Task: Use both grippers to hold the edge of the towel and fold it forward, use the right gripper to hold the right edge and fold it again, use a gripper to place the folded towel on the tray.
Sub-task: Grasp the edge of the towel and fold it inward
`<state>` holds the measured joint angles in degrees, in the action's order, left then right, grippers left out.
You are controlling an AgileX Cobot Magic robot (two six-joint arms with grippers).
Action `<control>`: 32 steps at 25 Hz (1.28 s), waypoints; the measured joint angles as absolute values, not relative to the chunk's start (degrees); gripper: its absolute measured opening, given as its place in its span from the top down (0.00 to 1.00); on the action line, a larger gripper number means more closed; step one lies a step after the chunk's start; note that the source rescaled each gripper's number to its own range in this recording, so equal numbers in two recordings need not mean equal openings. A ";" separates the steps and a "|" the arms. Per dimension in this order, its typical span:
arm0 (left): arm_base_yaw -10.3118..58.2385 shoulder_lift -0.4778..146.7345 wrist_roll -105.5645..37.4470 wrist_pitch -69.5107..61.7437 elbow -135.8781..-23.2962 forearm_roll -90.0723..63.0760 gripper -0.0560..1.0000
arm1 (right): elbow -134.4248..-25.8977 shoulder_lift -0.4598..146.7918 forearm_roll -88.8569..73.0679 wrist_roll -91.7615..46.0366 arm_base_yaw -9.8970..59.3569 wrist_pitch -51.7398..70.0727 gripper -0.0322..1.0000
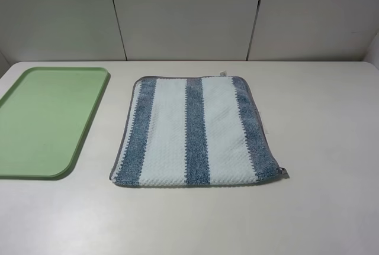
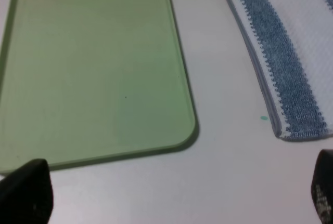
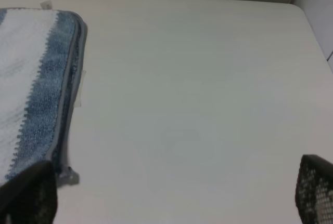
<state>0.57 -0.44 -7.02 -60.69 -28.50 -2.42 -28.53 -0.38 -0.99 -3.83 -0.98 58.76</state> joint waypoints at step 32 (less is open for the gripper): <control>0.57 -0.44 -7.02 -60.69 -28.50 -2.37 0.00 | -28.53 -0.38 -0.99 -3.83 -0.98 58.76 0.00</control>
<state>0.57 -0.44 -7.02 -60.69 -28.50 -2.37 -28.53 -0.38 -0.99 -3.83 -0.98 58.76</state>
